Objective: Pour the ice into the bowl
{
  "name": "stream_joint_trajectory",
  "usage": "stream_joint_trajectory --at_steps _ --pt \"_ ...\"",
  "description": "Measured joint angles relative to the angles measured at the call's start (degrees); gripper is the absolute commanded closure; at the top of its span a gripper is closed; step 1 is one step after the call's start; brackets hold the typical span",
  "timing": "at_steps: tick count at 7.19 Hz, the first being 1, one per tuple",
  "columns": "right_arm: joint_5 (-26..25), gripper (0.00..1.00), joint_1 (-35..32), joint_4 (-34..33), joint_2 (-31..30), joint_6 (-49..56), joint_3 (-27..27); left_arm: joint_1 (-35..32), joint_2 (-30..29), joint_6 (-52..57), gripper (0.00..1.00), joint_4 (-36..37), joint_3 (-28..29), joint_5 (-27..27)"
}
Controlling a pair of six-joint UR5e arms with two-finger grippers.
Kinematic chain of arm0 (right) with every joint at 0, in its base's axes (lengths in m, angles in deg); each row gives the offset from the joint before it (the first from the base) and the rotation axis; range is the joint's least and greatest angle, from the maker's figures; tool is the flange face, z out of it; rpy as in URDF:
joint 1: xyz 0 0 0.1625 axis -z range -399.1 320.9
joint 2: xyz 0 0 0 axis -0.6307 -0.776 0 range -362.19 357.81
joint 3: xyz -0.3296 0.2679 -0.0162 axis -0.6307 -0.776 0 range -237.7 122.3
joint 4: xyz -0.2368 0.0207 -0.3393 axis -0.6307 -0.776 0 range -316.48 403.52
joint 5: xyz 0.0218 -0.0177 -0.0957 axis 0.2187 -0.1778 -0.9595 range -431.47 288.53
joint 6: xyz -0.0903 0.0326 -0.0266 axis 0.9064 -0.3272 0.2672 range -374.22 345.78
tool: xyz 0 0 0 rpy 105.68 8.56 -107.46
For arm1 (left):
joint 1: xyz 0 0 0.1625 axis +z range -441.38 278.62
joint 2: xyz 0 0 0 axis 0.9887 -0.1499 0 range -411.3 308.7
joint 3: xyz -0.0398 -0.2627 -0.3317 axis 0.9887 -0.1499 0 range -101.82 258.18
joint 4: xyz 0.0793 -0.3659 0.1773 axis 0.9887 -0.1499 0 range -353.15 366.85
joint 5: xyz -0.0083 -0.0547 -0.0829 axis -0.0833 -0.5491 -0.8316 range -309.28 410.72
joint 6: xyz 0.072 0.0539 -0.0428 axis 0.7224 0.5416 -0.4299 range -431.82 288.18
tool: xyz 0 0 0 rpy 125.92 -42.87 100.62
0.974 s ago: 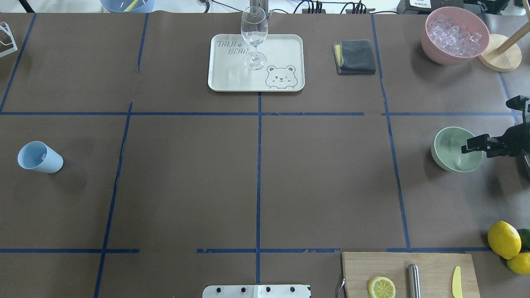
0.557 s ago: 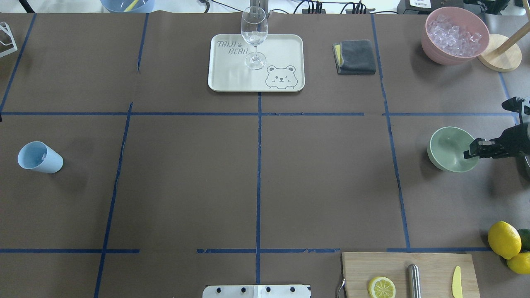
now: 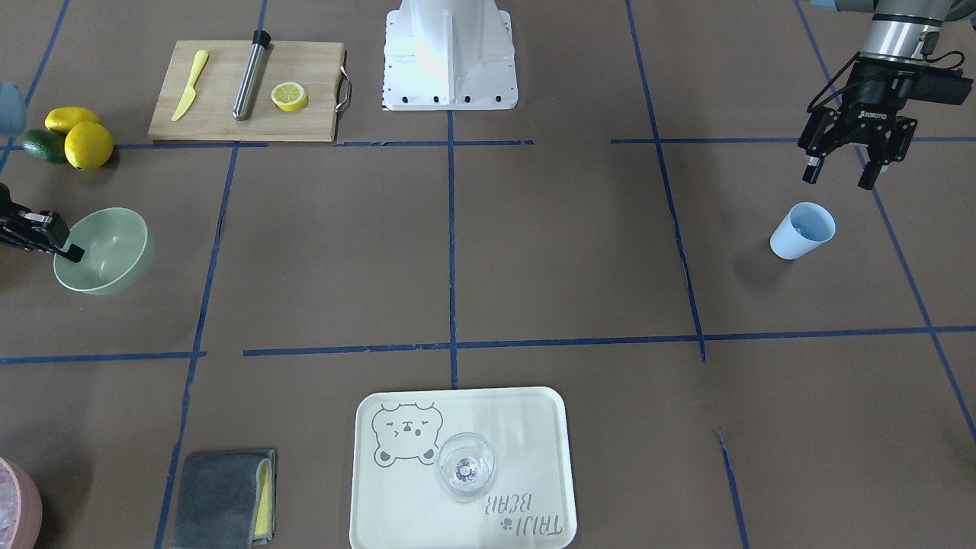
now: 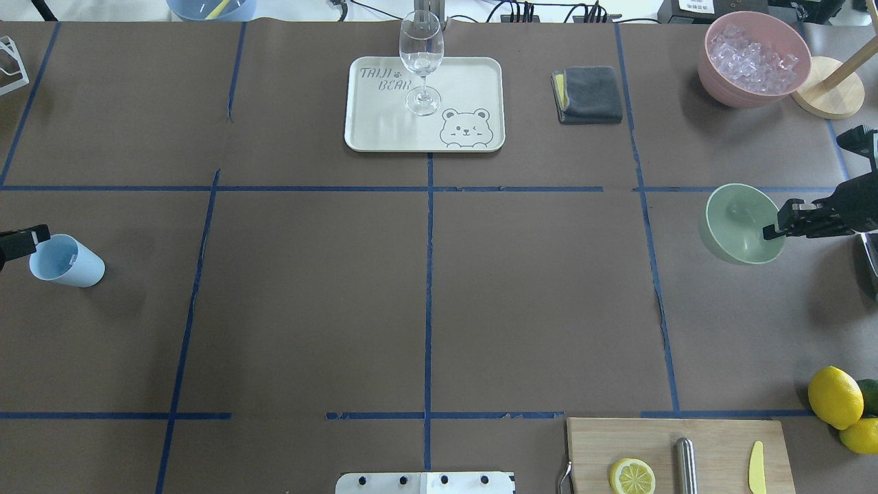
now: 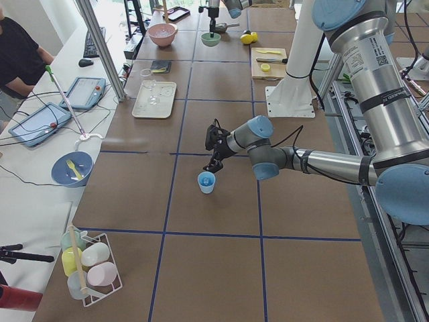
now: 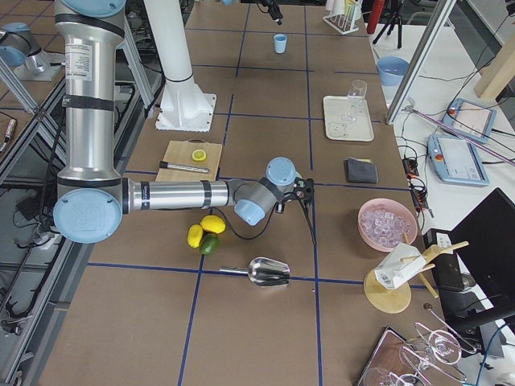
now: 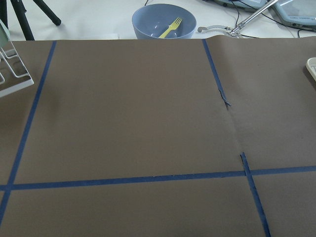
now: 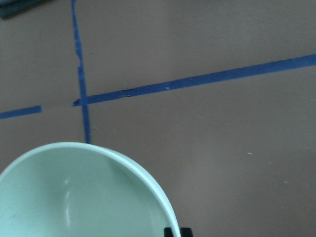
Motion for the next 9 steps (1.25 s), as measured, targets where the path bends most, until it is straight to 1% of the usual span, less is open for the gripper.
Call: stream_joint_trajectory --at_steps 1,2,3,4,5,6,7,9 --pt "0.4 1.0 1.3 -5.0 3.8 -5.3 3.6 3.2 1.2 -1.9 0.0 -1.7 0.6 3.9" --pt "-0.6 1.0 4.2 -9.2 8.5 -11.5 6.1 7.6 1.7 -4.6 0.0 -2.5 2.1 9.2" --pt "-3.6 1.0 8.4 -12.7 13.8 -18.0 7.4 12.3 1.9 -7.6 0.0 -4.8 5.5 15.1" --pt "-7.3 1.0 12.6 -17.0 19.5 -23.3 7.9 16.4 1.9 -9.9 0.0 -9.0 10.4 20.7" --pt "-10.1 1.0 15.9 -22.7 25.0 -26.0 8.3 19.2 2.0 -11.3 0.0 -12.2 14.1 24.4" --pt "-12.8 1.0 18.7 -27.8 29.1 -27.3 9.0 21.1 1.8 -12.4 0.0 -13.5 15.8 26.4" --pt "-15.2 1.0 21.2 -30.9 31.6 -28.5 9.7 22.4 1.4 -13.1 0.0 -14.0 16.4 28.0" --pt "-19.0 1.0 25.3 -33.2 34.8 -31.3 9.8 24.4 -0.3 -13.6 0.0 -13.4 17.1 32.1"
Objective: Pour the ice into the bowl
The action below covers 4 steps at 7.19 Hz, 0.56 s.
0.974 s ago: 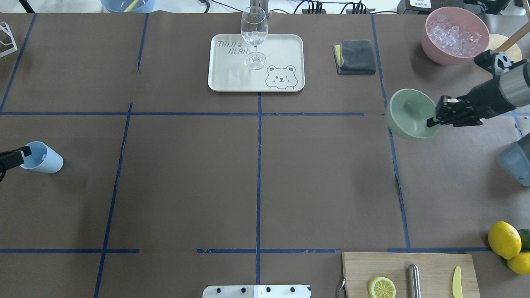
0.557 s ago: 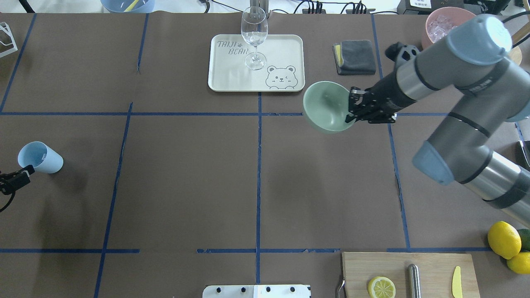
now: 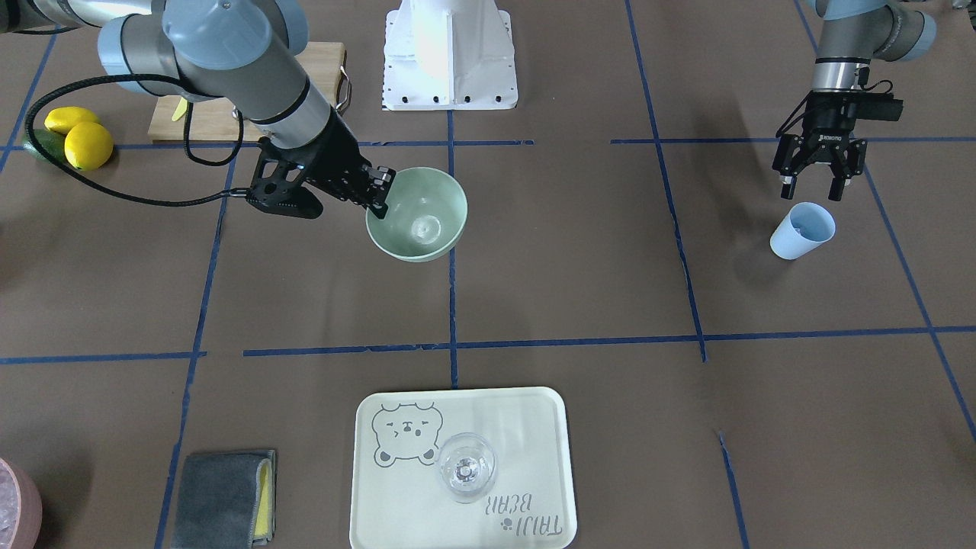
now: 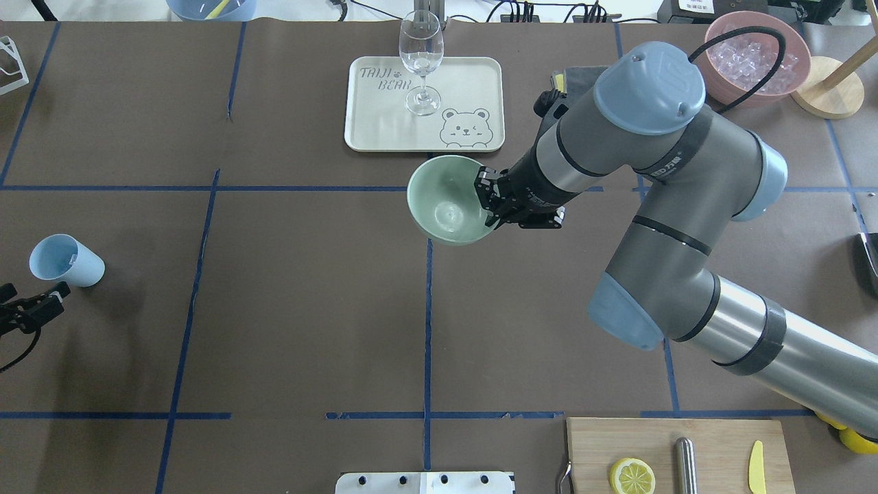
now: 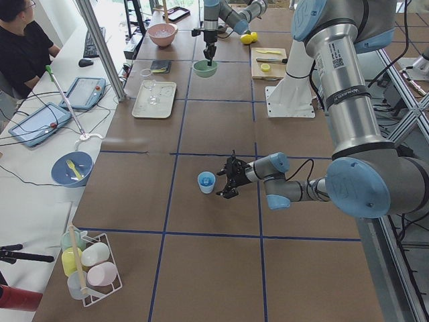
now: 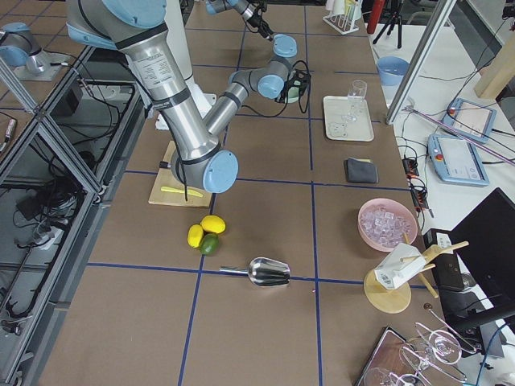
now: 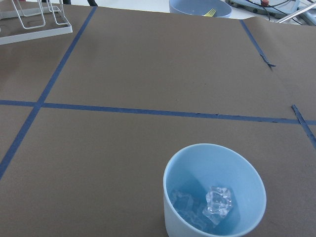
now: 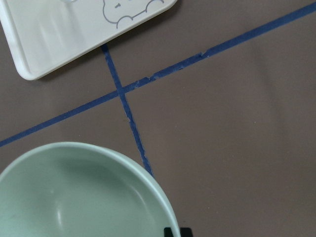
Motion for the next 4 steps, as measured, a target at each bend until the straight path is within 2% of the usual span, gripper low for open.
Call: stream_joint_trajectory --at_steps 2,4 --pt "-4.9 1.0 4.0 -1.3 1.8 -0.9 -0.6 0.6 -3.9 0.2 0.01 2.1 2.9 5.6" --pt "-6.6 1.0 5.4 -1.9 2.3 -1.1 -1.0 0.7 -6.0 0.8 0.01 2.7 5.7 10.1"
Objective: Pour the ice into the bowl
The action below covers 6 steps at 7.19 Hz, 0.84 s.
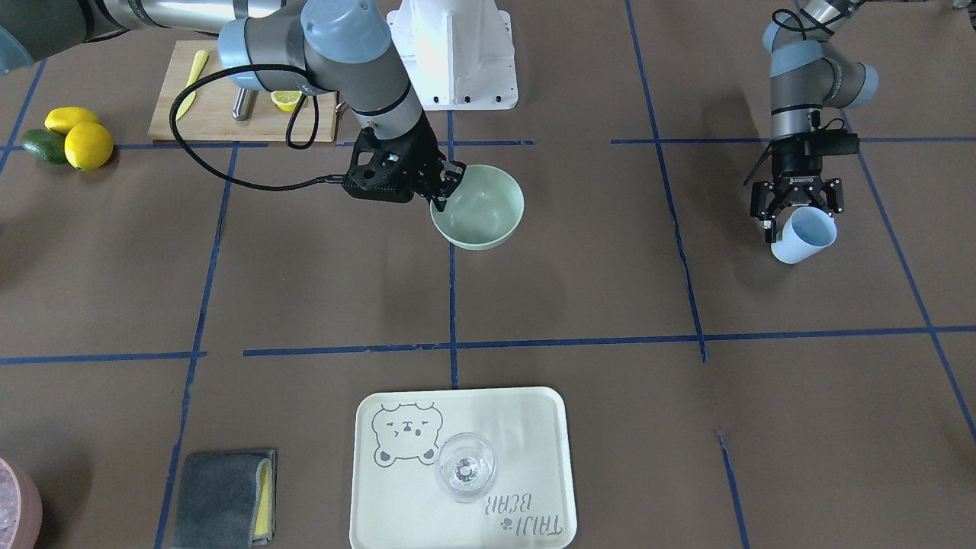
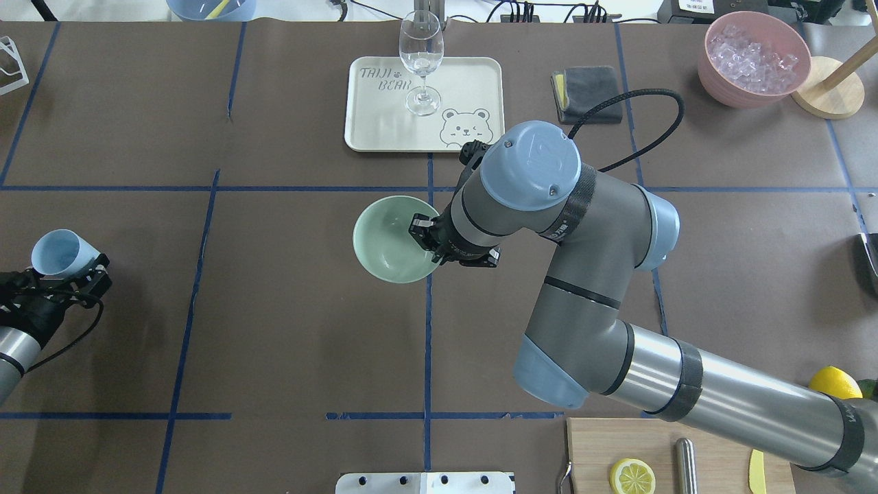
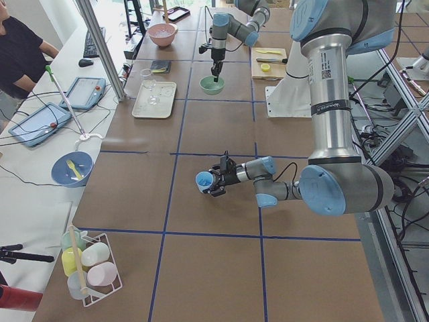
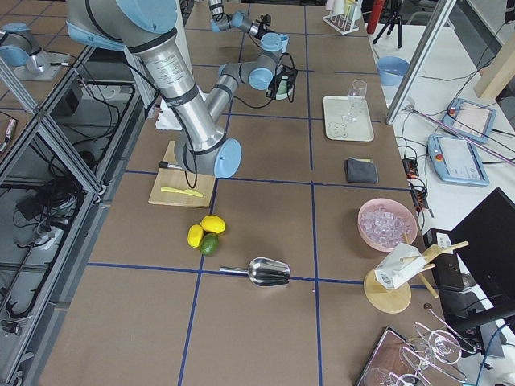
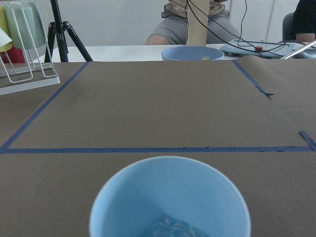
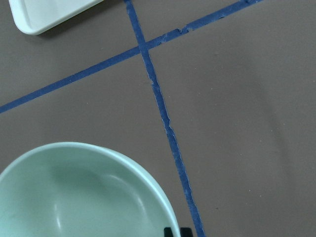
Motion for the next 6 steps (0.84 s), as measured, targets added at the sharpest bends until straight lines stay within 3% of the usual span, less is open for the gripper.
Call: stream_joint_trajectory --at_steps 1,4,6 --pt "0.0 1.0 0.1 0.0 0.7 0.0 -0.8 -0.2 -0.2 0.0 1.0 0.0 0.0 0.0" --pt "-0.6 1.0 1.5 0.1 3.0 0.0 -3.4 -2.5 -0.4 3.5 1.0 -0.1 -3.8 -0.1" --pt "-3.4 1.0 3.8 0.3 10.0 0.2 -12.5 -4.5 -0.4 8.4 1.0 -0.1 -9.3 -0.3"
